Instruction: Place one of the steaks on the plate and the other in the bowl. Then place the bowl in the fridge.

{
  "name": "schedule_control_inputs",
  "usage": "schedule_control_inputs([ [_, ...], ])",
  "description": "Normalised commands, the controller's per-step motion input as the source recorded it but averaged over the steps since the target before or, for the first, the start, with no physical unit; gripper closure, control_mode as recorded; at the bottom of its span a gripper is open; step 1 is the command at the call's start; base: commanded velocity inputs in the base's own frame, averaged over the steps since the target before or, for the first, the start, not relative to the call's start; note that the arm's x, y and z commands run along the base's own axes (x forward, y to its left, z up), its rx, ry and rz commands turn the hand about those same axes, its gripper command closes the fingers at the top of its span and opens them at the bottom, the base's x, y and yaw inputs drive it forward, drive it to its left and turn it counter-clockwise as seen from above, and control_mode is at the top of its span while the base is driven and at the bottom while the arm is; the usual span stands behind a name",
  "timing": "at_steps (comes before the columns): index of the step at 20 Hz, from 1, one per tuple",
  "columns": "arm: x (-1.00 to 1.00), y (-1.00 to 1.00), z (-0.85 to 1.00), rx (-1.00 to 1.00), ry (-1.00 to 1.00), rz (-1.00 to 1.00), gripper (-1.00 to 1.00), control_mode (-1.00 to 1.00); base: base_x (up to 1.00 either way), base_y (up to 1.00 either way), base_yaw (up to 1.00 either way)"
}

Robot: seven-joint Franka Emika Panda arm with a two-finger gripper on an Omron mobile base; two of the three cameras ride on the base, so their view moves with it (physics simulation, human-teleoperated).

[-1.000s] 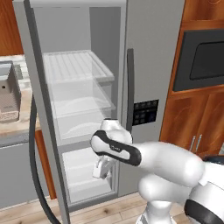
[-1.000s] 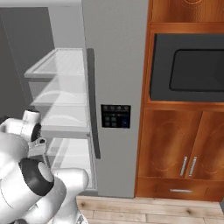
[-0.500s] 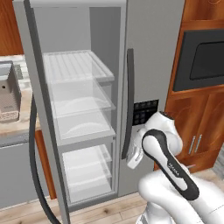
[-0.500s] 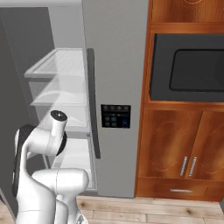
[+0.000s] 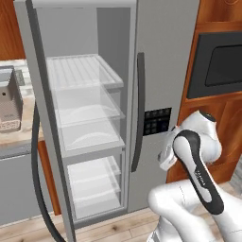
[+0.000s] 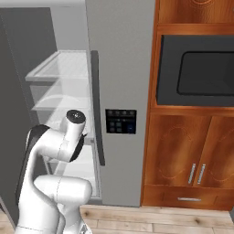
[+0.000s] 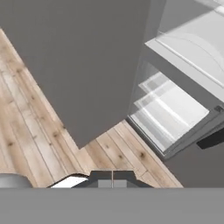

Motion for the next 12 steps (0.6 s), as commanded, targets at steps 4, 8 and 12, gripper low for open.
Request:
schedule_control_inputs([
  [4,-0.01,0.0,-0.23,-0.27,-0.22,-0.42,1.0,-1.0,0.0,0.0,0.0],
  [8,0.0,-0.08,-0.08,-0.08,-0.07,-0.22,1.0,-1.0,0.0,0.0,0.0],
  [12,-0.11,-0.22,0.0,0.0,-0.08,-0.15,1.0,-1.0,0.0,0.0,0.0],
])
